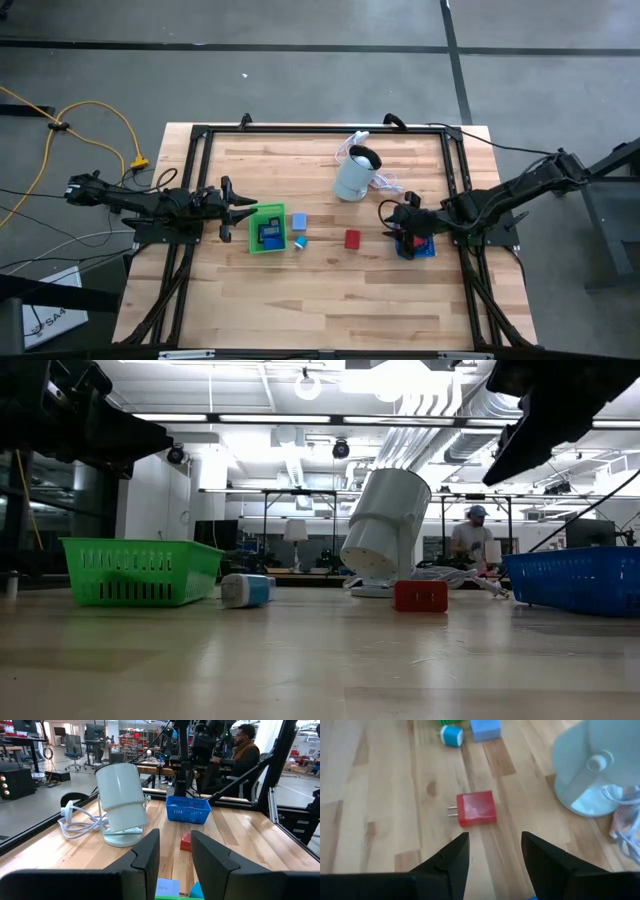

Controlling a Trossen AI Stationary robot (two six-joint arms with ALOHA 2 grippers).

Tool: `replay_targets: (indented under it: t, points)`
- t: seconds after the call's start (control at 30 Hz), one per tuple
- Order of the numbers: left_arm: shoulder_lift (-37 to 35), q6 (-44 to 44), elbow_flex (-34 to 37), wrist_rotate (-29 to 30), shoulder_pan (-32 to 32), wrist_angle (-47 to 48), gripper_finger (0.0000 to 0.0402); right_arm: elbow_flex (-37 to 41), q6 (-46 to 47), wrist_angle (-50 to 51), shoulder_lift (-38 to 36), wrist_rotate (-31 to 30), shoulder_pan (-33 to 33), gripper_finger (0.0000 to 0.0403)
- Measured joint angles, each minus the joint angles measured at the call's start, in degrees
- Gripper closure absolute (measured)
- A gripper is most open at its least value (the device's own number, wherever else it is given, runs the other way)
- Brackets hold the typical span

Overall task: Pick & Place Office items
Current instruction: Put the red charger adapter into the blue bin

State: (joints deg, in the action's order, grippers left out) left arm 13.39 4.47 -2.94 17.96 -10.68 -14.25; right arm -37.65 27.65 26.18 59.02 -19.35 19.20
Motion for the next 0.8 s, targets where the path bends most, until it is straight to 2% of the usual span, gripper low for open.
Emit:
replay_targets:
  t: [0.4,0.6,0.8]
  points:
    - [0.02,0.00,0.00,0.01,0.00,-0.01,0.0298,0.00,-13.76,-6.94,1.14,5.16,-4.13,0.0237]
    - [0.00,0.00,0.00,0.02,0.00,-0.01,0.0298,-0.10,-15.88,-9.11,2.16,10.97,-7.07,0.0237]
    - [0.01,0.00,0.00,0.01,-0.01,-0.04,0.0298,-6.04,-21.53,-6.76,5.97,14.27,-8.68,0.0237]
